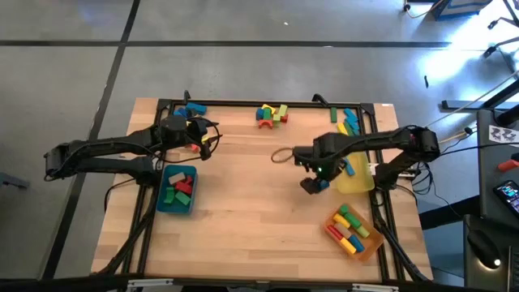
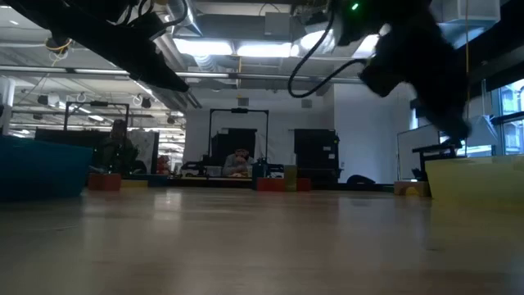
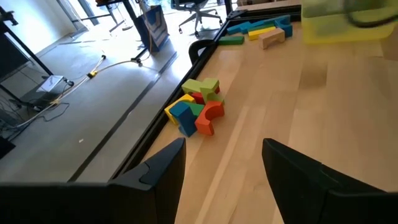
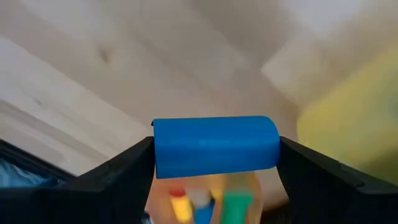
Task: Sort blocks by size
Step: Put the blue cylindrical block into the orange bin
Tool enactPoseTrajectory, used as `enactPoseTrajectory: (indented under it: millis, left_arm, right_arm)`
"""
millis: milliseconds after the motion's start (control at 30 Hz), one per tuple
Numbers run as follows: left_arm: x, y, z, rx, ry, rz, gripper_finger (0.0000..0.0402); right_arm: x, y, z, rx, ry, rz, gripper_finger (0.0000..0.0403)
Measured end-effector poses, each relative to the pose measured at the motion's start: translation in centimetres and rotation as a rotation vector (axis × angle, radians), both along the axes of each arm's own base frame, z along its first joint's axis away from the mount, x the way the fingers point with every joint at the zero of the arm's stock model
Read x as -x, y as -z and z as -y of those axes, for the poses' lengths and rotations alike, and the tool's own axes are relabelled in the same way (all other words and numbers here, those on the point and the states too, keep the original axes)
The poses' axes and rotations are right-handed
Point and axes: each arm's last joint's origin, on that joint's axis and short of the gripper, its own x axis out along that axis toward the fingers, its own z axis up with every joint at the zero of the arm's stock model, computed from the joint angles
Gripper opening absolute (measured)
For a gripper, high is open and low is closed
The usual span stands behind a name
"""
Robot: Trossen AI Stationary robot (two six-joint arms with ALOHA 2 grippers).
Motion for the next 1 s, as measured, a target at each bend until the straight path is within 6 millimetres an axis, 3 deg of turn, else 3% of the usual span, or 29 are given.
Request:
enactPoseTrajectory:
  millis: [367, 600, 833, 1000]
  left_arm:
    - [0.0, 0.0, 0.0, -0.001, 0.0, 0.001, 0.0196]
    - [0.0, 0.0, 0.0, -0.007, 0.003, -0.004, 0.0196]
    - [0.0, 0.0, 0.0, -0.011, 0.005, -0.007, 0.0196]
    - [0.0, 0.0, 0.0, -0.016, 0.007, -0.008, 0.0196]
  right_arm:
    - [2.1, -0.9, -7.0, -0.036, -0.013, -0.139, 0.0309]
    - [3.8, -0.9, -10.8, -0.008, -0.107, -0.183, 0.0309]
    - [5.0, -0.7, -12.9, 0.185, -0.214, -0.105, 0.0309]
    - [5.3, -0.7, -13.4, 0.23, -0.246, -0.083, 0.031]
